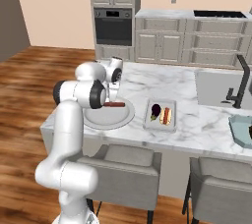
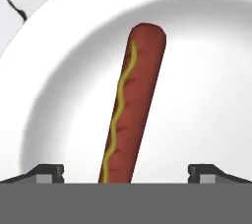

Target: Place one cooked food and one vegetable from the large plate to each tupperware container.

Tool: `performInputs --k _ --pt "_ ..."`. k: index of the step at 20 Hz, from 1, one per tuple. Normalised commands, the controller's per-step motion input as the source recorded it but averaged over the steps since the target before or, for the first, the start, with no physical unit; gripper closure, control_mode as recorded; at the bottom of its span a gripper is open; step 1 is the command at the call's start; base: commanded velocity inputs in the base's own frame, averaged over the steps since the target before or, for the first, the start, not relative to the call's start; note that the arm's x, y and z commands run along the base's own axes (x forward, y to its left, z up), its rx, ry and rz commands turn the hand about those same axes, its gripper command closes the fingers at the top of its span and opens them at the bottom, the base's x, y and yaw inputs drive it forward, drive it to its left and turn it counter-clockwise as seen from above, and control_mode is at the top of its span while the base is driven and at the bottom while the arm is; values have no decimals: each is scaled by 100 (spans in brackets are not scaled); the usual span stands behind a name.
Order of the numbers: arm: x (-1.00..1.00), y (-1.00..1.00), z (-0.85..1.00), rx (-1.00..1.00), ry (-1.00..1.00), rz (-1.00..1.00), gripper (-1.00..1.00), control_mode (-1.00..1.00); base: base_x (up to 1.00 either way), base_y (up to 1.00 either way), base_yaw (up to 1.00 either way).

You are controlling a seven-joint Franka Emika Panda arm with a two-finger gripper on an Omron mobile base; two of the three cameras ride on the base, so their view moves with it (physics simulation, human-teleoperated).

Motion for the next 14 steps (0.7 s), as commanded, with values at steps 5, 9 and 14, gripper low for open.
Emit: performInputs --k 5,9,14 --pt "11 0 -21 0 -19 0 -100 -100 0 0 0" --pt "-2 0 -8 0 -4 0 -100 -100 0 0 0" --pt "-31 -7 -15 0 0 -1 -100 -100 0 0 0"
